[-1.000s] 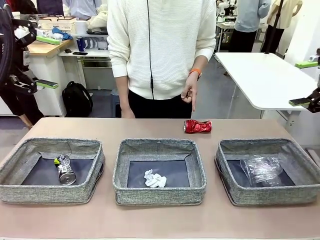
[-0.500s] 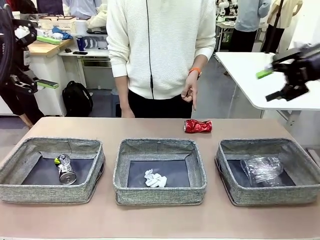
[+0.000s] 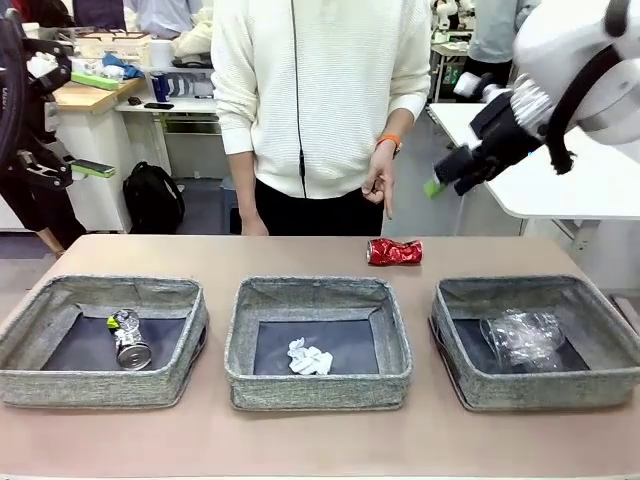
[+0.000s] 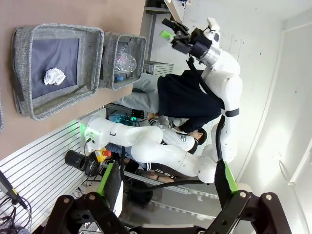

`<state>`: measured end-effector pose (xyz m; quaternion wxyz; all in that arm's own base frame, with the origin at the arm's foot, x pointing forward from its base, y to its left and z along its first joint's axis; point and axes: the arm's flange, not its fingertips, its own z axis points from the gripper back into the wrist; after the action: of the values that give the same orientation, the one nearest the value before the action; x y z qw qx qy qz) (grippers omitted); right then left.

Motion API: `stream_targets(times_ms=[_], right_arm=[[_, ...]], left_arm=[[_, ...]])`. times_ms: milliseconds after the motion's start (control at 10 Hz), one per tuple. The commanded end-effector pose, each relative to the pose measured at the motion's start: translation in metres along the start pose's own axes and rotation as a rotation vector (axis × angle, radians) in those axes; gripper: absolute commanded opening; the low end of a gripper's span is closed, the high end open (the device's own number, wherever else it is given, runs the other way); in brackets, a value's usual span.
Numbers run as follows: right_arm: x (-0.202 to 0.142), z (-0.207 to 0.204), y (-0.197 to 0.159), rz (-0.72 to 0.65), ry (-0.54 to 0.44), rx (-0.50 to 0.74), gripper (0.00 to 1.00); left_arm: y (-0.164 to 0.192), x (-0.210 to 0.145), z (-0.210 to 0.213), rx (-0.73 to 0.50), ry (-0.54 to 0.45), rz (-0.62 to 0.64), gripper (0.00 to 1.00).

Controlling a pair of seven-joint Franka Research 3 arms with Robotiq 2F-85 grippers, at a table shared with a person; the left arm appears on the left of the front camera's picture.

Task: Sort the waste into the appropriate baskets.
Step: Pick up the waste item pointed out by the person.

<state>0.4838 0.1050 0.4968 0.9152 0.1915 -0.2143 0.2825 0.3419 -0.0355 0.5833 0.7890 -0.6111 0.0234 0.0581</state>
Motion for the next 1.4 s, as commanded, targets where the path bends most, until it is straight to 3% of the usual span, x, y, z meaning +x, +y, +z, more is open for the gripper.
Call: stream_targets(times_ms=[0,100,200,300,500,700,900,1100,1300], right_arm=[[-0.011,-0.003,-0.005,0.218,0.105,-0.188,1.0],[-0.016,-0.007,0.004,0.3,0.188,-0.242,1.0],[-0.02,-0.012,0.013,0.315,0.195,-0.272,1.0],[-0.012,-0.013,-0.001,0.223,0.176,-0.134,1.0],[-0.012,-0.013,-0.001,0.223,0.176,-0.134,1.0],[-0.021,-0.019,-0.002,0.334,0.284,-0.267,1.0],[0.011,-0.059,-0.004,0.539,0.248,-0.182,1.0],[0.029,-0.092,-0.019,0.676,0.235,-0.072,1.0],[0.036,-0.114,-0.031,0.76,0.273,-0.055,1.0]], left_arm=[[0.0,-0.001,0.0,-0.023,0.005,-0.025,1.0],[0.0,-0.001,0.0,-0.023,0.005,-0.025,1.0],[0.0,-0.001,0.0,-0.023,0.005,-0.025,1.0],[0.0,-0.001,0.0,-0.023,0.005,-0.025,1.0],[0.0,-0.001,0.0,-0.023,0.005,-0.025,1.0],[0.0,-0.001,0.0,-0.023,0.005,-0.025,1.0],[0.0,-0.001,0.0,-0.023,0.005,-0.025,1.0],[0.0,-0.001,0.0,-0.023,0.005,-0.025,1.0],[0.0,-0.001,0.0,-0.023,0.005,-0.025,1.0]])
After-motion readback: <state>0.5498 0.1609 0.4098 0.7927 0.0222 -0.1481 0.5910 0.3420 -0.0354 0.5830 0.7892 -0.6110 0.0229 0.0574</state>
